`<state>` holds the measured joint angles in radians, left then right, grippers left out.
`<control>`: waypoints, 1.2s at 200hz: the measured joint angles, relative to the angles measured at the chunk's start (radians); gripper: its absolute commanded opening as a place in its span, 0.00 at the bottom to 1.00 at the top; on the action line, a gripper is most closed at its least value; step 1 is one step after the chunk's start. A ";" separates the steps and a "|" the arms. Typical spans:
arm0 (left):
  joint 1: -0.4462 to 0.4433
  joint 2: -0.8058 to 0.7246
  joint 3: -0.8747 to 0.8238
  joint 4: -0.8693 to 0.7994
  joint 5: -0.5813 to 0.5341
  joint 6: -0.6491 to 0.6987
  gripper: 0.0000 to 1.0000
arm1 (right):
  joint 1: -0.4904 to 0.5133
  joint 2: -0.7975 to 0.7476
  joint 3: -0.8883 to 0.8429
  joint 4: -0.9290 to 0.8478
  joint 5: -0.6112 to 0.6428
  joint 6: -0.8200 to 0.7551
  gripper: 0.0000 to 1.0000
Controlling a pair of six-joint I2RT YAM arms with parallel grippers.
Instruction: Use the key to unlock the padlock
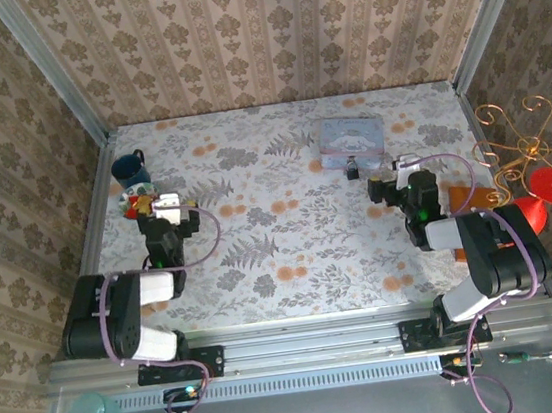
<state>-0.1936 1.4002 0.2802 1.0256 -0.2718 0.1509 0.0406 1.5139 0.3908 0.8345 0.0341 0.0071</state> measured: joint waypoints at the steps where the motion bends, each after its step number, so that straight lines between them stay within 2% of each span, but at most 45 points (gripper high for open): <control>1: -0.003 -0.003 0.000 0.000 -0.003 0.002 1.00 | 0.000 -0.001 0.000 0.000 0.000 0.000 1.00; 26: -0.066 -0.099 -0.017 0.006 -0.098 0.030 1.00 | 0.011 -0.043 -0.002 -0.025 0.002 -0.011 1.00; 39: -0.095 -0.174 -0.015 -0.046 -0.151 0.024 1.00 | 0.021 -0.079 0.006 -0.069 0.012 -0.012 1.00; 66: -0.114 -0.397 0.101 -0.378 -0.183 -0.089 1.00 | 0.070 -0.171 0.017 -0.139 0.043 -0.042 1.00; 106: -0.114 -0.564 0.315 -0.784 -0.181 -0.310 1.00 | 0.147 -0.323 0.019 -0.220 0.027 -0.079 1.00; 127: -0.101 -0.657 0.312 -0.922 -0.122 -0.406 1.00 | 0.185 -0.410 0.061 -0.325 -0.006 -0.061 1.00; 152: -0.051 -0.842 0.192 -0.944 0.021 -0.497 1.00 | 0.200 -0.475 0.170 -0.457 -0.058 0.007 1.00; 172: -0.013 -0.994 0.110 -0.975 0.109 -0.557 1.00 | 0.200 -0.513 0.255 -0.554 -0.097 0.123 1.00; 186: 0.000 -1.043 0.121 -1.053 0.119 -0.599 1.00 | 0.200 -0.517 0.293 -0.608 -0.152 0.205 1.00; 214: 0.008 -1.054 0.217 -1.323 0.019 -0.682 1.00 | 0.224 -0.457 0.359 -0.750 -0.230 0.286 1.00; 240: 0.012 -0.999 0.284 -1.567 -0.113 -0.756 1.00 | 0.344 -0.411 0.388 -0.883 -0.194 0.277 1.00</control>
<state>-0.1814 0.4015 0.5644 -0.5415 -0.3851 -0.6056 0.3851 1.1030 0.7788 -0.0490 -0.1600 0.2836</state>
